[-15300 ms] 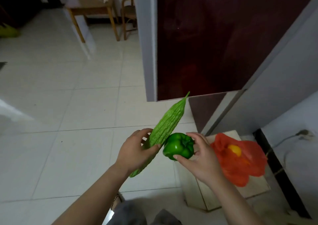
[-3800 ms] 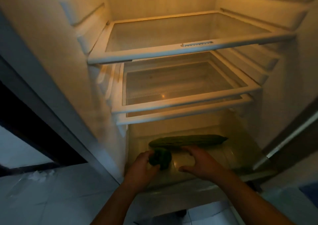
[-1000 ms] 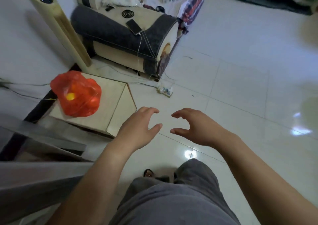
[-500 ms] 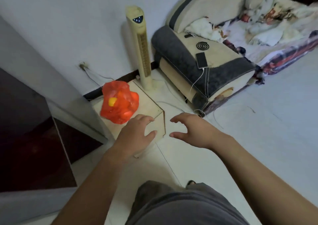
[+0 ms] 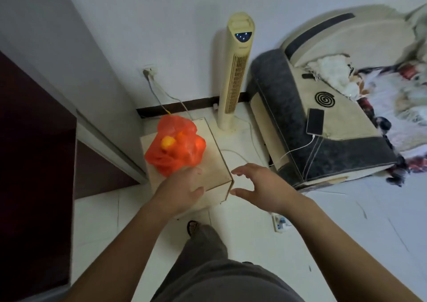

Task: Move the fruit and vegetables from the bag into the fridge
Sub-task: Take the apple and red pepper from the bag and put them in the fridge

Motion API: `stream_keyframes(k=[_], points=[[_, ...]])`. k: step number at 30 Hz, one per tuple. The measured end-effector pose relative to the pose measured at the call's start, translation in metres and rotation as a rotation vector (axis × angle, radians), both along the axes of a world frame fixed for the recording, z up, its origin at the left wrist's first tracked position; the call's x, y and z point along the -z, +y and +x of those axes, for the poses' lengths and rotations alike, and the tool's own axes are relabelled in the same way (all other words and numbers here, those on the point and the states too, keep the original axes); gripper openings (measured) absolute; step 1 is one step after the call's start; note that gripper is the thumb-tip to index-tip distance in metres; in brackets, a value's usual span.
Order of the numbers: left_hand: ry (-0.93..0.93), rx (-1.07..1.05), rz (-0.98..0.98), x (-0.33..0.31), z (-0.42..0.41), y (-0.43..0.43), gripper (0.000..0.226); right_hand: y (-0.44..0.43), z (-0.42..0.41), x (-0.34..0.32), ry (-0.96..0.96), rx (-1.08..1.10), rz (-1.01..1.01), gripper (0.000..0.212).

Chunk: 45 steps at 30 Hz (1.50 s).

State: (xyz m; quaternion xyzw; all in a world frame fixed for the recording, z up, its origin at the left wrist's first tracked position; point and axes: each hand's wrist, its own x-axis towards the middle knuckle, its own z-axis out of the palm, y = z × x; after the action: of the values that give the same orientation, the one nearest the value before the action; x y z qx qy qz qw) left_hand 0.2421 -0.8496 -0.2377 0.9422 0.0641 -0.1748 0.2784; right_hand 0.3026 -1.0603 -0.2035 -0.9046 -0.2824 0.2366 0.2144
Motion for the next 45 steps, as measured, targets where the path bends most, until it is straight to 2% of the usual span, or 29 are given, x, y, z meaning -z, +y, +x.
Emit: stream_keyframes(k=[8, 12, 16, 21, 25, 33, 37, 41, 45], points=[[0.031, 0.074, -0.042, 0.003, 0.112, 0.028, 0.043, 0.036, 0.097, 0.006, 0.02, -0.011, -0.1, 0.052], [0.066, -0.085, 0.004, 0.011, 0.127, 0.072, 0.043, 0.076, 0.136, 0.016, 0.075, -0.099, -0.093, 0.053], [0.11, -0.283, 0.002, 0.02, 0.122, 0.104, 0.046, 0.12, 0.176, 0.028, 0.123, -0.28, -0.116, 0.053], [0.12, -0.555, 0.016, 0.025, 0.123, 0.116, 0.046, 0.183, 0.228, 0.03, 0.245, -0.61, -0.103, 0.034], [0.115, -0.753, -0.002, 0.033, 0.133, 0.108, 0.044, 0.217, 0.27, 0.049, 0.248, -0.804, -0.132, 0.045], [0.077, -0.986, -0.03, 0.107, 0.158, 0.106, 0.044, 0.281, 0.318, 0.139, 0.113, -0.984, -0.077, 0.058], [-0.039, -1.153, 0.029, 0.151, 0.165, 0.118, 0.049, 0.312, 0.311, 0.195, 0.02, -1.038, 0.046, 0.065], [-0.05, -1.19, 0.007, 0.203, 0.168, 0.121, 0.051, 0.325, 0.302, 0.273, 0.009, -1.13, -0.073, 0.078], [0.104, -1.143, 0.018, 0.261, 0.167, 0.125, 0.061, 0.334, 0.305, 0.33, 0.139, -1.101, -0.199, 0.078]])
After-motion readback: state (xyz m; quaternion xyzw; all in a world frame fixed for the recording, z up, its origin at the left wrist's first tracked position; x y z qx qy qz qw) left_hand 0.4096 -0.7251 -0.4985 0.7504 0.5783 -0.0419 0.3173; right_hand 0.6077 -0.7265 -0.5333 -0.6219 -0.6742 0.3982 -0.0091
